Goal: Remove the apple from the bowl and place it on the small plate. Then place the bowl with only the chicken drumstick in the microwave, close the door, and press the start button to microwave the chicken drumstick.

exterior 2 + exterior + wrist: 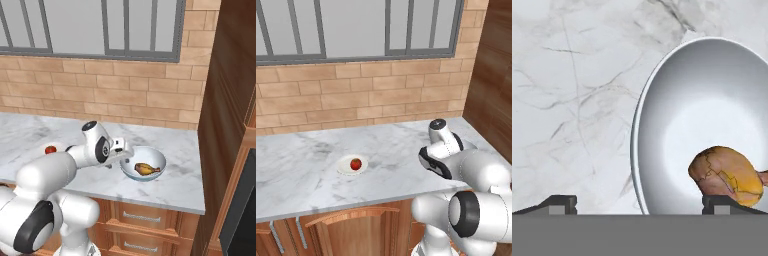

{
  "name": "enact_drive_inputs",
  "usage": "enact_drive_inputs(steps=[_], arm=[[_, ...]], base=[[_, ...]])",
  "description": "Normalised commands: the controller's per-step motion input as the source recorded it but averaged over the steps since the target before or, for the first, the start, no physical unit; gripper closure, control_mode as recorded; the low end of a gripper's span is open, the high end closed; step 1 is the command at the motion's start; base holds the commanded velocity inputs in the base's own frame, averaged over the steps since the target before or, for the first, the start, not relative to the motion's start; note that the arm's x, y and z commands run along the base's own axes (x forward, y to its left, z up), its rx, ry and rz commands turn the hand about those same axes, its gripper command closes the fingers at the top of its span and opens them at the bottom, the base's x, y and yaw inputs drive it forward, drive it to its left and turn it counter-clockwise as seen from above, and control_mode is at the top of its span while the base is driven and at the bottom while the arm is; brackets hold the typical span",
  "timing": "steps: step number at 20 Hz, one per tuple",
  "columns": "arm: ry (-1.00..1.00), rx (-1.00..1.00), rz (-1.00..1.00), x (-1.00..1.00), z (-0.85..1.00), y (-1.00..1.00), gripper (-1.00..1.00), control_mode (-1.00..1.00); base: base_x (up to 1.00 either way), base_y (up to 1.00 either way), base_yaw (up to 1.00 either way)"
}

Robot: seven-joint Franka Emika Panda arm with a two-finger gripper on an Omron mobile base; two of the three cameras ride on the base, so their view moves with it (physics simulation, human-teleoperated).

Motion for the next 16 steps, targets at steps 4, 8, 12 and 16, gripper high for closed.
enact_drive_inputs(steps=[4,8,12,16], arm=[[0.00,-0.03,0.00,0.00,-0.12,-0.04,-1.00,-1.00],[0.00,0.00,0.00,0.00,-0.05,-0.19,-1.00,-1.00],[0.00,0.00,0.00,0.07,-0.09,-0.08,-1.00,-1.00],[0.00,0.00,0.00,0.16,-0.18,-0.01,-1.00,-1.00]], base=[[0.00,0.00,0.00],[0.00,0.00,0.00],[0.00,0.00,0.00],[0.00,0.00,0.00]])
